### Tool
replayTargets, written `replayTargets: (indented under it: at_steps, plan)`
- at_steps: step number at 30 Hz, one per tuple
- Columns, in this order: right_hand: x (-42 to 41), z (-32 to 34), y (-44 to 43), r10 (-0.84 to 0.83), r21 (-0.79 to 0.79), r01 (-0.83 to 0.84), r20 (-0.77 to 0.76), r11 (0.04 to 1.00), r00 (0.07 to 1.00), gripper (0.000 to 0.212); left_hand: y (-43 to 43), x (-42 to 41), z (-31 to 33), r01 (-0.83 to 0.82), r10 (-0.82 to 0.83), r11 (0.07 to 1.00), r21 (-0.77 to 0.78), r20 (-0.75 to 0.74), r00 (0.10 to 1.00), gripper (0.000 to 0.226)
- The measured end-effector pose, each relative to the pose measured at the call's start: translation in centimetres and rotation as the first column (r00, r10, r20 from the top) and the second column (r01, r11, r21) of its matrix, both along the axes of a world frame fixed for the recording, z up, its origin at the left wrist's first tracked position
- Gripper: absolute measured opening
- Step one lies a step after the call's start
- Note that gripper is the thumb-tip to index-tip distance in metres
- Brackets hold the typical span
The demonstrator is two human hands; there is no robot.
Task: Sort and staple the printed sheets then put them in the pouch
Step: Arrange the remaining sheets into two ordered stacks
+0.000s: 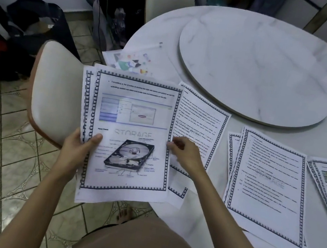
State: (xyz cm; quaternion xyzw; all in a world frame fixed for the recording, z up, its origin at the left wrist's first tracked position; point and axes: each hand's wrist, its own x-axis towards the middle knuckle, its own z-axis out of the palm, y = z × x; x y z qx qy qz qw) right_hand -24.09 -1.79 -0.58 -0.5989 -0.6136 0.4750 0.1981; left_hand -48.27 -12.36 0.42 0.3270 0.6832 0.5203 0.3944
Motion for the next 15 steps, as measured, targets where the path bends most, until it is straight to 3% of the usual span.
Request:
replayTargets:
  at_steps: [2,6,9,15]
  plan:
    - [-0.5,0.1,-0.1,0.004,0.003,-0.004,-0.005,1.000,1.000,0.020,0.4,-0.5,-0.3,0.014,-0.014,1.000,-0.003,0.046,0.999,0.029]
    - [-0.5,0.4,-0.3,-0.063,0.036,0.064,-0.049,0.997,0.997,0.026,1.5,-1.2,-0.5,0.000,0.001,1.000,-0.010,0.097,0.995,0.021]
    - [-0.3,0.5,-0.4,-0.105,0.100,0.112,-0.071,0.989,0.992,0.024,2.1,-1.1,-0.5,-0.005,0.006,1.000,-0.015,0.081,0.997,0.010]
    - [1.0,0.1,-0.3,-0.239,0.183,0.257,-0.115,0.949,0.964,0.015,3.1,-0.6,-0.3,-0.013,0.014,0.999,-0.034,0.034,0.999,0.018]
